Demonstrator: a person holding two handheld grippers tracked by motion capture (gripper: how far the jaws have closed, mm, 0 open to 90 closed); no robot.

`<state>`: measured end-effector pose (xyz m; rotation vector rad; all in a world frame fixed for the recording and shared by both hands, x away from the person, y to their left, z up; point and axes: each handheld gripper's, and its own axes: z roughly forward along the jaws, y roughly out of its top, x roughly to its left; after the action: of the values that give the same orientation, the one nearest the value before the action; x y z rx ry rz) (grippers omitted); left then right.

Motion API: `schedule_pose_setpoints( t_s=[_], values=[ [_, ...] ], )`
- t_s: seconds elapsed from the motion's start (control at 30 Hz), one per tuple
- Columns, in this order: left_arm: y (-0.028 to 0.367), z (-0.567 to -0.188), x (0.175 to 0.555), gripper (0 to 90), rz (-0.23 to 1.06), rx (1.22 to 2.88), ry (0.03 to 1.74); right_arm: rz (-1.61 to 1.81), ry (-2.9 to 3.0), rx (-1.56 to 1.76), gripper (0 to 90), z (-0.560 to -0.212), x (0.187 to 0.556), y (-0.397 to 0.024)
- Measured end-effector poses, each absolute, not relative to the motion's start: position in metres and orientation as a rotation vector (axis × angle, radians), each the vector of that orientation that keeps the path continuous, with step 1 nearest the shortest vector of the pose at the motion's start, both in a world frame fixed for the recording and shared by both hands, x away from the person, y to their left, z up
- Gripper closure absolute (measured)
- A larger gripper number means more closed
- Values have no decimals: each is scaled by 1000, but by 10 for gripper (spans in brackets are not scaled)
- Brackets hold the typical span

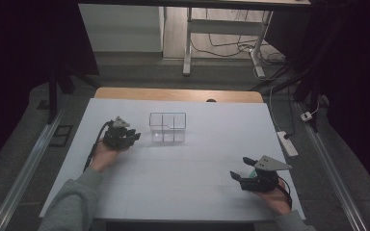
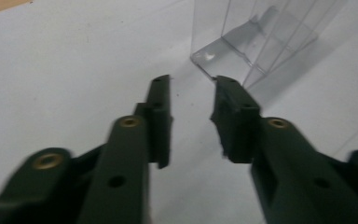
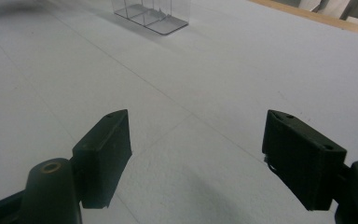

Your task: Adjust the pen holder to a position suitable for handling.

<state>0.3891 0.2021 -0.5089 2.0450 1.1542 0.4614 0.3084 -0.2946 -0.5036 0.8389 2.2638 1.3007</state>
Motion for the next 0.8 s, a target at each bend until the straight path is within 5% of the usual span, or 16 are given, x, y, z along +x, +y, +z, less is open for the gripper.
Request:
schedule_pose_setpoints(
  t_s=[0.13,0.8],
  values=[
    [202,-512,400,884,441,2045,1172,1303,2257,836,236,-504,308,-294],
    [172,-519,435,886,347,2063,1161,1311,2242,842,236,-502,308,-296]
  ],
)
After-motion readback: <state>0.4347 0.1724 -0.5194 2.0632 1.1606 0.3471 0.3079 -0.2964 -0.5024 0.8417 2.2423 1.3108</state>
